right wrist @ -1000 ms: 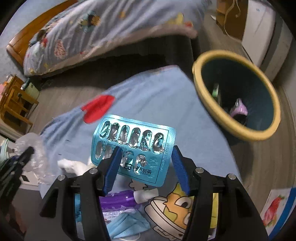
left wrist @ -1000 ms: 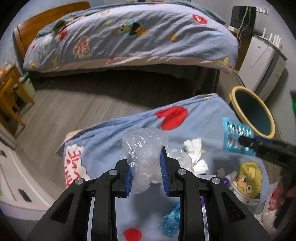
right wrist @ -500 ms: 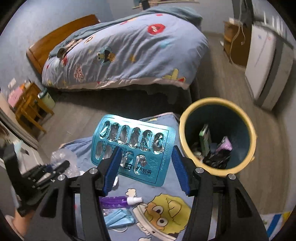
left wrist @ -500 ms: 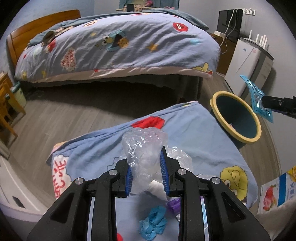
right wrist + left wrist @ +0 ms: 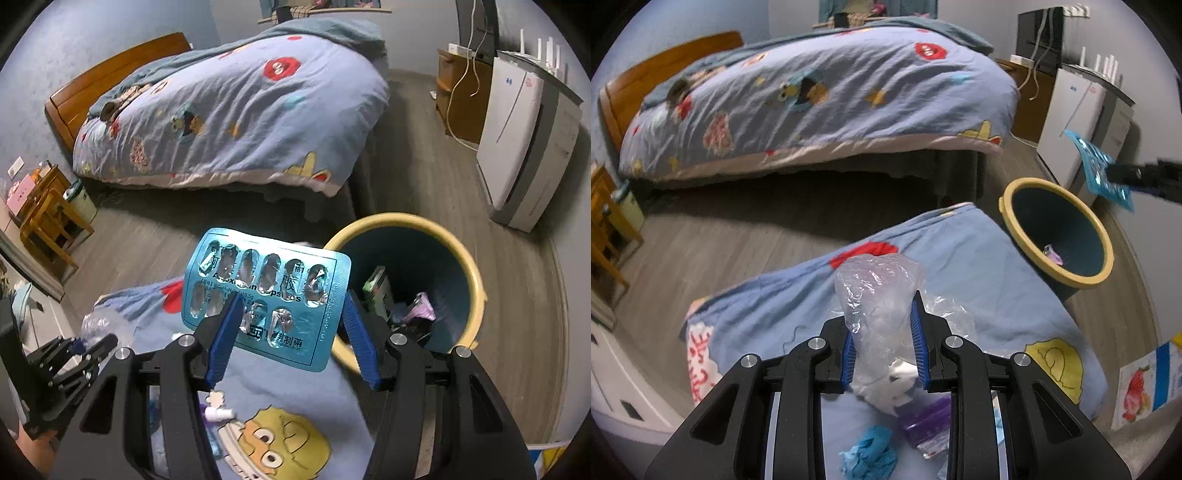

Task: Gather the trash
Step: 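Carry both items over the bin and open both tools to drop them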

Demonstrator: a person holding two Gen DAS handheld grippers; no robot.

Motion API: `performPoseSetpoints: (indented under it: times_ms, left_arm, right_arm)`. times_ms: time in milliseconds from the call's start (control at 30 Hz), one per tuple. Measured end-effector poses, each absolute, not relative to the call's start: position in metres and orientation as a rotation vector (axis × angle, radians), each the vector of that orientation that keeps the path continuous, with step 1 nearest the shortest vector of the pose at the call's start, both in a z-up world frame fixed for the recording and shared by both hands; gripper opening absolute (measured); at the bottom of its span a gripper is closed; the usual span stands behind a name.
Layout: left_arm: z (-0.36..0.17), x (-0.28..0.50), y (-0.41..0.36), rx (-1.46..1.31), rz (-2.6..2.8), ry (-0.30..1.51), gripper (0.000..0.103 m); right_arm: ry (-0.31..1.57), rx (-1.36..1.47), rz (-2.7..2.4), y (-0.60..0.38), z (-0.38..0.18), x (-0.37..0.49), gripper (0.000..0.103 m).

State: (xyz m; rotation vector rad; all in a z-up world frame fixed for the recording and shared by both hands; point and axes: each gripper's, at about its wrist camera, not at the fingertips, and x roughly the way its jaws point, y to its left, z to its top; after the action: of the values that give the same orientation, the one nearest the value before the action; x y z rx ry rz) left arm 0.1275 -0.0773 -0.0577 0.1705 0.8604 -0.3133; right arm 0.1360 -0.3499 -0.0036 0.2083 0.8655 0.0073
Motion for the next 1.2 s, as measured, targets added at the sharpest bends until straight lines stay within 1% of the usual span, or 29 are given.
performPoseSetpoints:
  times_ms: [200,467,767,1000,1200]
  left_arm:
    - [-0.051,0.128,-0.105,0.173,-0.347,0.839,0.027]
    - [-0.046,0.131,-0.147,0.236,-0.4,0.819,0.027]
    - [-0.042,0.142,-0.194,0.235,-0.467,0.811,0.027]
    - [-0.042,0.141,-0.226,0.282,-0.519,0.804,0.027]
    - [-0.05,0.146,-0.238,0.304,-0.529,0.818,0.027]
  right_arm:
    - [0.841,0.226,-0.02,-0.378,-0.001,0.14,0.055]
    - [0.887,0.246,-0.118,-0.42,-0.027,0.147,0.055]
    - [0.887,0.283,-0.141,-0.439,-0.035,0.153,0.055]
    - [0.945,0.314,-0.194,-0.455,-0.059,0.161,0.055]
    - [0.991,0.33,-0.239,-0.473,-0.08,0.164,0.055]
